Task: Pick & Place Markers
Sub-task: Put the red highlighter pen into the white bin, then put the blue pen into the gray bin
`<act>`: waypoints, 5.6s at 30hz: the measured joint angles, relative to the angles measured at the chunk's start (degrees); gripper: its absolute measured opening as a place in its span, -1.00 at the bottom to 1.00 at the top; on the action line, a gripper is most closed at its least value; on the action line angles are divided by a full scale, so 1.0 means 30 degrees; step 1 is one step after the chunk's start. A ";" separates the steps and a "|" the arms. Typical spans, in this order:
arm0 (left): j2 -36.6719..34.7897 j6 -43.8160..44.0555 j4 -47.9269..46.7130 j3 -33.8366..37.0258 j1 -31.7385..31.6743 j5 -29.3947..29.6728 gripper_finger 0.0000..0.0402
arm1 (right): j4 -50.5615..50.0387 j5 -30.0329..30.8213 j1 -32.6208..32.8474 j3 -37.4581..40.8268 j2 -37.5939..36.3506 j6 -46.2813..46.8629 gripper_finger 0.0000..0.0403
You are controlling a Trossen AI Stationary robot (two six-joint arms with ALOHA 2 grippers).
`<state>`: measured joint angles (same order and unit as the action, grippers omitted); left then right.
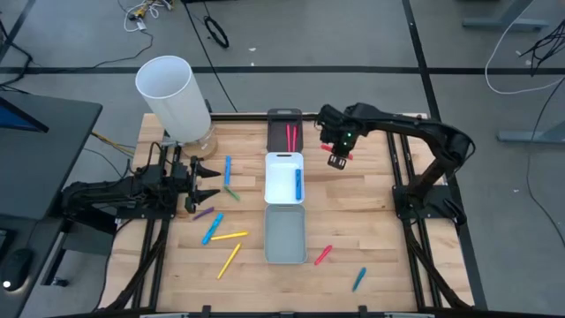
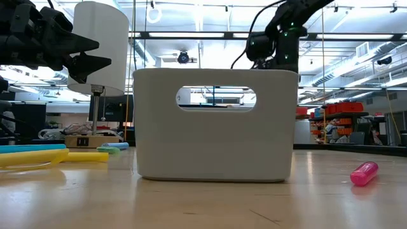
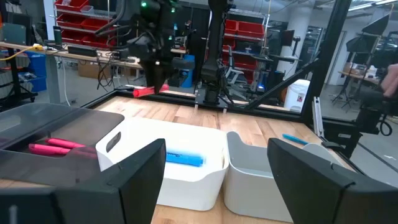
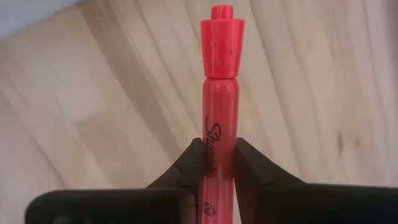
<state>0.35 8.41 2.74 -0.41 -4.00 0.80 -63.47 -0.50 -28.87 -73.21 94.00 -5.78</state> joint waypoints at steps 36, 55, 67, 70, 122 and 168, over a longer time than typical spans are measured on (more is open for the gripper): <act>0.0002 0.0004 0.0001 0.0002 0.0005 0.0000 0.44 | 0.1285 -0.2131 0.5583 -0.5779 0.0427 2.3110 -0.74; 0.0002 0.0005 0.0005 0.0002 0.0000 0.0000 0.44 | -0.0542 -0.0915 0.6550 -1.0950 0.4224 2.6055 -0.74; 0.0002 0.0000 0.0007 -0.0002 0.0001 0.0000 0.44 | -0.1227 0.0506 0.7165 -1.0397 0.5613 2.8252 -0.74; -0.0003 0.0000 0.0007 -0.0003 0.0005 0.0000 0.44 | -0.1134 0.0516 0.7149 -1.0389 0.6288 2.8283 -0.74; -0.0004 0.0005 0.0007 -0.0005 -0.0002 0.0000 0.44 | 0.0695 0.0368 0.6894 -1.0375 1.1429 2.8268 -0.73; 0.0002 0.0004 0.0007 0.0002 -0.0002 0.0000 0.44 | -0.0155 0.1185 0.6765 -1.0375 0.7184 1.5434 -0.48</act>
<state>0.36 8.42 2.76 -0.41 -4.01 0.80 -63.94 3.05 -8.57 -104.33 115.55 40.52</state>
